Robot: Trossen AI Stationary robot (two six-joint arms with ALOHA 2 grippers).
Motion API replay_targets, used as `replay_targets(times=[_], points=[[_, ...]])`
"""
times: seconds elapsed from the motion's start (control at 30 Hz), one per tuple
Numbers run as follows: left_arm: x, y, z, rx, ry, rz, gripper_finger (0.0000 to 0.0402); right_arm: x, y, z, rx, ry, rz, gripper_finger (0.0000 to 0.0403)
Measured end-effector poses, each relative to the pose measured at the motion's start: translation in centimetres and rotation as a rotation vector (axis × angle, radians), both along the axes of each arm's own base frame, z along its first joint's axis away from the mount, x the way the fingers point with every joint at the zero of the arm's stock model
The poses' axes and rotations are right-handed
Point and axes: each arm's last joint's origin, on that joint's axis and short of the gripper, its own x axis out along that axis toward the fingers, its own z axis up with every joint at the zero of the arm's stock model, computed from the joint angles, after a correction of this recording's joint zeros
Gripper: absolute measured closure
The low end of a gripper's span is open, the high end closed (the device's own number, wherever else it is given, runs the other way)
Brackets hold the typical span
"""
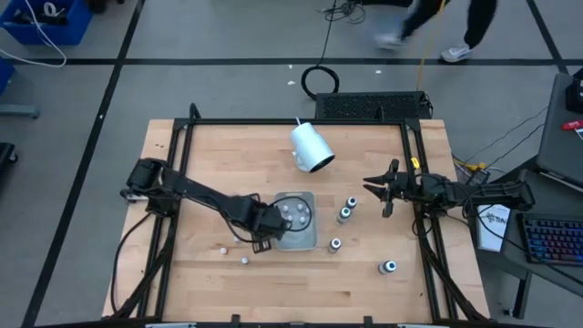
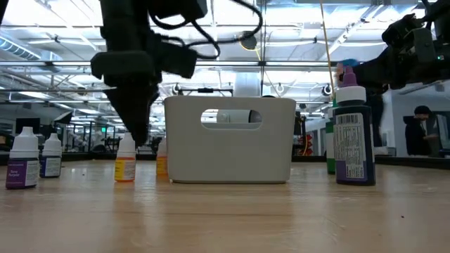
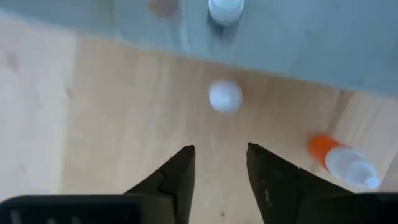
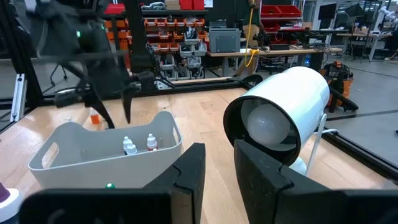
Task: Pick & Place food coloring
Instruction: Put the top small orange food coloring bottle into the gray bin
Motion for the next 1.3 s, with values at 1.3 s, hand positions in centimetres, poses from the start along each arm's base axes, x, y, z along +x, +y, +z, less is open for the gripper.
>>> replay_targets(times=[1.3], points=[[1.3,1.3,-1.1,-0.035,-0.126,-0.099,0.019,0.0,0.0,0.0,0.0,-0.003,0.0,0.0325]])
